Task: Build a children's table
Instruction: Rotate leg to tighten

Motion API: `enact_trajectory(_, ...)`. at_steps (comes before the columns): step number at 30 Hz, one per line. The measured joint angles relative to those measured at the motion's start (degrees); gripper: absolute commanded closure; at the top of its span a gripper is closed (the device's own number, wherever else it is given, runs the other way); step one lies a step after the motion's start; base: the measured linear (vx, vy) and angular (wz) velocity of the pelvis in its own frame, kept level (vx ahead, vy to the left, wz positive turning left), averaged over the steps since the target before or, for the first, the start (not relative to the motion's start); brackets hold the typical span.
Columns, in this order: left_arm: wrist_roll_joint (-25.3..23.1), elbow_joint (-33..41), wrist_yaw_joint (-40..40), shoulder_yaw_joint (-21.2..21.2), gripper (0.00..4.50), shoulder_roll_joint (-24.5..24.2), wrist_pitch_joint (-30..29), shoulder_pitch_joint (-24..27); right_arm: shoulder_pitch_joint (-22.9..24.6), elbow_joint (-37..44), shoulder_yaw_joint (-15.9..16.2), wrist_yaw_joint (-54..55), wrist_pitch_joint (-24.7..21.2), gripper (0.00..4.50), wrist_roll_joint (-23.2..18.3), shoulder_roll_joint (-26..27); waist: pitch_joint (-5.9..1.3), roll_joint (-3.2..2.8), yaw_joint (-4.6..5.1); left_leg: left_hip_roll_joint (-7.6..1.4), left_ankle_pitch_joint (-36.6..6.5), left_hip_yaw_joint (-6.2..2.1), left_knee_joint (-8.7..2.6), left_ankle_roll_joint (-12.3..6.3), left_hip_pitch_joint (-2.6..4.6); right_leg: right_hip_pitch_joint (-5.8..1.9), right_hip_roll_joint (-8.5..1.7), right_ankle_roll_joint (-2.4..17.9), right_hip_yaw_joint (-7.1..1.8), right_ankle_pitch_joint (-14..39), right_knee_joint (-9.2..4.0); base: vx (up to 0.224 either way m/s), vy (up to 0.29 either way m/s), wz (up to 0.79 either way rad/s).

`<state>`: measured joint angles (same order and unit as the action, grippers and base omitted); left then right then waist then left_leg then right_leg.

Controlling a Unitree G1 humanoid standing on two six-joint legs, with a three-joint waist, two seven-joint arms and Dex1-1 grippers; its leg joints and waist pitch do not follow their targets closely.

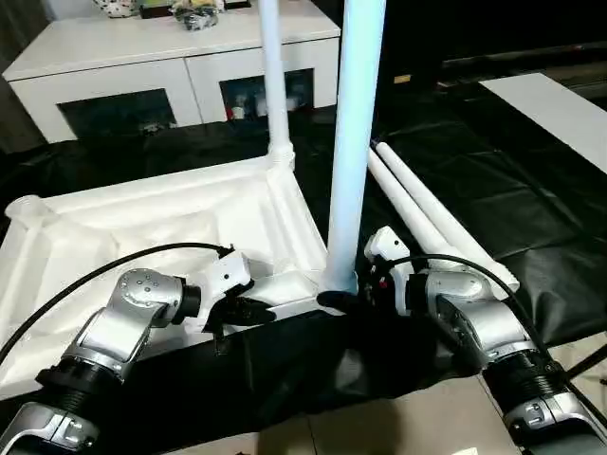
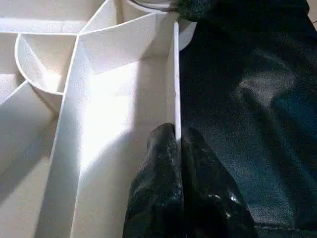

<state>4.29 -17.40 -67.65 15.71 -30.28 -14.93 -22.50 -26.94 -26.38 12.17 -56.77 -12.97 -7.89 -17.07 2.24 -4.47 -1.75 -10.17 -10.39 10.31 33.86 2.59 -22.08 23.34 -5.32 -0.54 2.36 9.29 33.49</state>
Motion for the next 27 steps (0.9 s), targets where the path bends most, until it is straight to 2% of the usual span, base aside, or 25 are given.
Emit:
enact_trajectory(8, 0.0, -0.3, 1.5, -0.5, 4.5, 0.6, -0.5, 0.0, 1.2, 0.1, -1.2, 3.7, 1.1, 1.44, 0.0, 2.5, -0.03, 0.06, 0.0, -0.01, 0.0, 0.0, 0.06, 0.0, 0.07, 0.0, 0.01, 0.0, -0.03, 0.0, 0.16, 0.0, 0.0, 0.0)
enact_trajectory(16, -0.9, -3.7, 7.7, -2.1, 4.5, 5.7, 0.4, -0.5, 3.1, -1.7, -4.3, 18.6, 4.0, 1.49, 2.8, 9.7, -0.1, -0.05, 0.0, 0.07, 0.0, 0.0, 0.09, 0.05, 0.25, -0.02, -0.06, 0.0, -0.14, 0.0, 0.46, 0.0, 0.0, 0.0)
enact_trajectory(20, -2.4, -5.7, 12.1, -2.3, 4.5, 9.1, 0.4, -1.6, 1.7, -5.7, -6.4, 30.7, 6.1, 1.49, 4.5, 14.4, -0.29, -0.38, 0.13, 0.15, 0.0, 0.0, 0.05, 0.06, 0.49, -0.14, -0.09, -0.3, -0.21, 0.2, 0.46, 0.0, 0.0, 0.0)
enact_trajectory(22, -4.2, -6.7, 15.7, -2.1, 4.5, 12.0, 0.3, -2.6, -0.5, -9.5, -8.5, 38.5, 7.0, 1.51, 5.4, 17.0, -0.29, -0.53, 0.2, 0.22, 0.0, -0.01, 0.02, 0.06, 0.74, -0.34, -0.15, -0.4, -0.24, 0.2, 0.39, 0.0, 0.0, 0.0)
enact_trajectory(27, -7.6, -10.0, 24.3, -1.2, 4.5, 19.1, -1.5, -5.5, -5.2, -17.3, -12.3, 51.0, 9.4, 1.53, 6.6, 19.0, -0.41, -0.9, 0.13, 0.38, 0.0, -0.12, -0.35, 0.03, 1.03, -0.66, -0.19, -0.7, -0.13, 0.5, -0.61, 0.0, 0.0, 0.0)
